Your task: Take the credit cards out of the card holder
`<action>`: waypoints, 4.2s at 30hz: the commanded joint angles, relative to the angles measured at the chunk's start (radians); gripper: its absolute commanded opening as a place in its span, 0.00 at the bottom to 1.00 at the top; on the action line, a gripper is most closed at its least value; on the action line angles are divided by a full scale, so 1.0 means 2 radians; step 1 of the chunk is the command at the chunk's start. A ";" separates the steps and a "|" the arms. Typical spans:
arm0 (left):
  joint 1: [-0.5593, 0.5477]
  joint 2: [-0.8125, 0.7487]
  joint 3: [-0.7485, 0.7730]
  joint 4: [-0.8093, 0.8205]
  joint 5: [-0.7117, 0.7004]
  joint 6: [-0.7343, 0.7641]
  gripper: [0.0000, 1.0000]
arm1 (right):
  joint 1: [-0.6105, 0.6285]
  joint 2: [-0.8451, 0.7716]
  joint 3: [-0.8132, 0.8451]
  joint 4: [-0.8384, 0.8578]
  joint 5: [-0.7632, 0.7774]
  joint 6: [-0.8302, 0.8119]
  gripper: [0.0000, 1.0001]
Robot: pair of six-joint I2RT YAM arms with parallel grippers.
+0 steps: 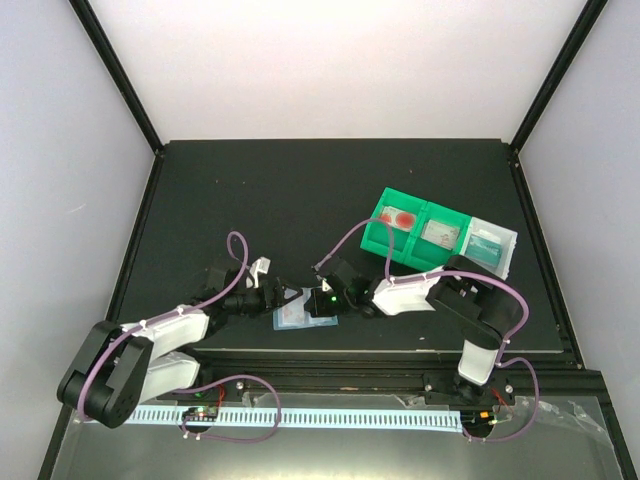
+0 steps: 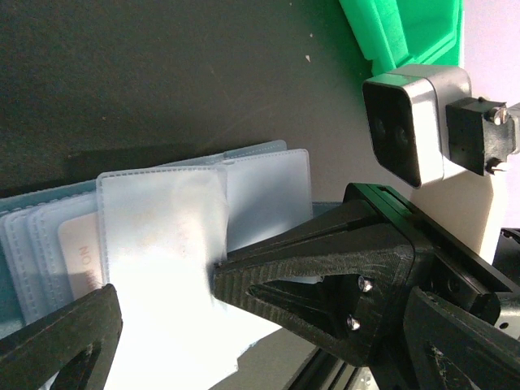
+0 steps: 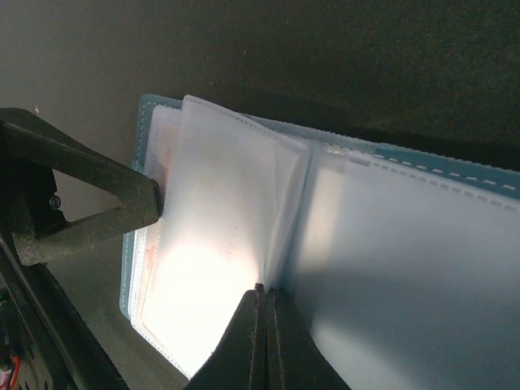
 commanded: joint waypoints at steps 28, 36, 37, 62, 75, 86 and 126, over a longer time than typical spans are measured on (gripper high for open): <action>-0.009 0.027 -0.029 0.102 0.038 -0.057 0.96 | 0.002 0.004 -0.037 0.062 -0.020 0.018 0.05; -0.028 0.020 -0.032 0.120 0.029 -0.074 0.96 | 0.002 -0.004 -0.034 0.058 -0.004 0.011 0.12; -0.030 0.020 -0.033 0.127 0.031 -0.078 0.96 | 0.002 -0.006 -0.033 0.057 -0.003 0.011 0.12; -0.068 -0.006 -0.016 0.134 0.010 -0.121 0.97 | 0.002 -0.161 -0.101 -0.011 0.102 -0.004 0.30; -0.124 0.030 0.018 0.143 -0.008 -0.126 0.96 | 0.002 -0.232 -0.128 -0.036 0.153 0.004 0.31; -0.124 0.025 0.022 0.114 -0.016 -0.092 0.96 | 0.002 -0.230 -0.127 -0.034 0.154 0.003 0.31; -0.070 -0.126 0.067 -0.193 -0.117 0.016 0.93 | 0.006 -0.279 -0.111 -0.034 0.131 0.020 0.31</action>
